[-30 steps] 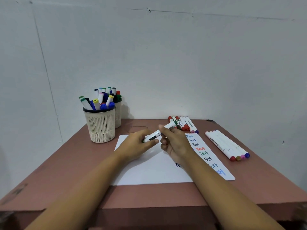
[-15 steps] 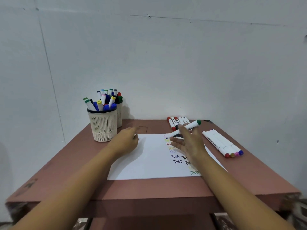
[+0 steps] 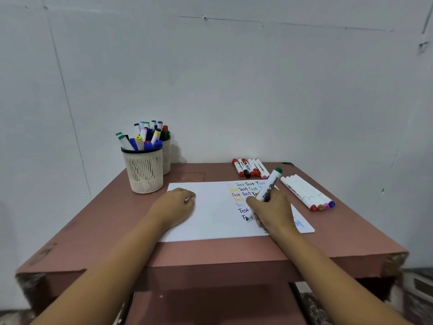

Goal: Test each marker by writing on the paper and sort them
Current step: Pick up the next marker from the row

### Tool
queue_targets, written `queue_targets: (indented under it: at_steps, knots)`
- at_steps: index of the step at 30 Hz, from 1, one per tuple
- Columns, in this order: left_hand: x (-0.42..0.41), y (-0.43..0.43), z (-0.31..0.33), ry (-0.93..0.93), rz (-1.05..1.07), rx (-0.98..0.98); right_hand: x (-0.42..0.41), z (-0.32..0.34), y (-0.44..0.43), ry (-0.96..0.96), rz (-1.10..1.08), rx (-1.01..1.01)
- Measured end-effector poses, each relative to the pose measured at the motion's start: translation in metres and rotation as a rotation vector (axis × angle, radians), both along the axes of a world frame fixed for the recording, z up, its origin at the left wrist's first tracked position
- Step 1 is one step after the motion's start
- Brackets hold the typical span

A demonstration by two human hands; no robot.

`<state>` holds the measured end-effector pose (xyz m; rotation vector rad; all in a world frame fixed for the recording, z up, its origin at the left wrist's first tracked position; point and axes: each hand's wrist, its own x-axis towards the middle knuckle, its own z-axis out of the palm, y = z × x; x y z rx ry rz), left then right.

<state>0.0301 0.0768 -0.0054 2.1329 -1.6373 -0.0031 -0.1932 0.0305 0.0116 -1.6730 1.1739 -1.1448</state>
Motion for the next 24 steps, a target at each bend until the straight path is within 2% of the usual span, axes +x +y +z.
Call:
queue_targets:
  at_steps: [8,12,16,24]
  knots:
    - [0.0002,0.0007,0.0001,0.001,-0.005,-0.022,0.0016,-0.0016,0.0020,0.027,0.025,-0.018]
    - [-0.0005,0.0001,0.0001,0.006,-0.007,-0.031,0.0017,-0.0049,-0.0032,0.060,-0.058,-0.088]
    - [0.0003,-0.0006,-0.0006,0.005,-0.007,-0.036,0.0011,-0.0044,-0.0020,0.011,-0.013,-0.033]
    - [0.0014,-0.0019,-0.0019,0.015,-0.003,-0.033,0.0027,-0.0080,-0.0049,0.091,-0.010,-0.082]
